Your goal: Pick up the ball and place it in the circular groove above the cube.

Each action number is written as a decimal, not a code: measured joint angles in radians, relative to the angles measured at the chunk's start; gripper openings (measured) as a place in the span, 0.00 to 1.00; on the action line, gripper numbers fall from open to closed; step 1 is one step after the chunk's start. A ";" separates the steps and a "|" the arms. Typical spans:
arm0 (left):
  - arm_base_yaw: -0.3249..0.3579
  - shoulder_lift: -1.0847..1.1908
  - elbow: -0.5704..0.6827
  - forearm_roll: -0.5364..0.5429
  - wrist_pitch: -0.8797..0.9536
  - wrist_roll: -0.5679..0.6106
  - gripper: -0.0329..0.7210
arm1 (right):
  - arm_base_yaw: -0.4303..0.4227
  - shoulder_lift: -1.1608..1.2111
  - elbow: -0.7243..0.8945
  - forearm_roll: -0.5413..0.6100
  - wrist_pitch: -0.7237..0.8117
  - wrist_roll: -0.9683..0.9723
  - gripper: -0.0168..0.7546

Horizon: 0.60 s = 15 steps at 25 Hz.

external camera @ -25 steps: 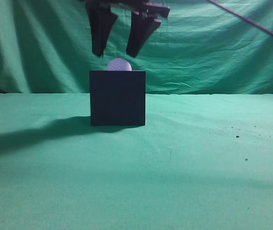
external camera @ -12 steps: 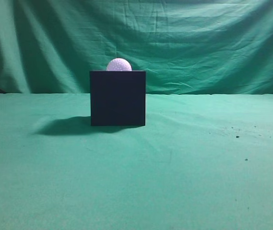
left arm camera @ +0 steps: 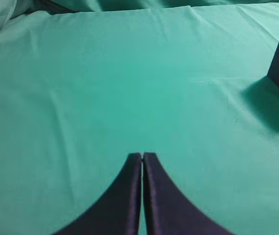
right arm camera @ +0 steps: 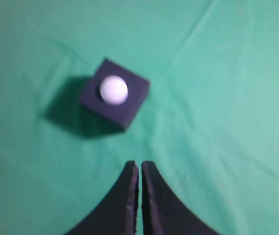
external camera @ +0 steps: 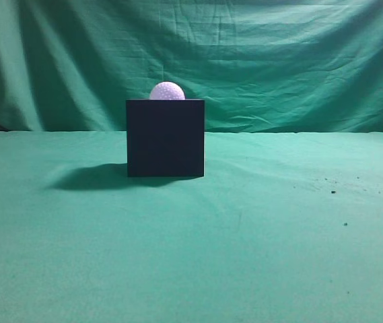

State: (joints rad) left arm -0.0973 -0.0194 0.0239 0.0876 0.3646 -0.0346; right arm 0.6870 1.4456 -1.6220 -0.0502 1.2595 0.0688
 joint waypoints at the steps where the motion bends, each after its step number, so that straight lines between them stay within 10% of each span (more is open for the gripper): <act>1: 0.000 0.000 0.000 0.000 0.000 0.000 0.04 | 0.000 -0.042 0.051 -0.007 0.000 0.007 0.02; 15: 0.000 0.000 0.000 0.000 0.000 0.000 0.04 | 0.000 -0.714 0.755 0.044 -0.307 0.041 0.02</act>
State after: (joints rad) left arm -0.0973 -0.0194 0.0239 0.0876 0.3646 -0.0346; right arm 0.6870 0.7320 -0.8671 -0.0060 0.9528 0.1097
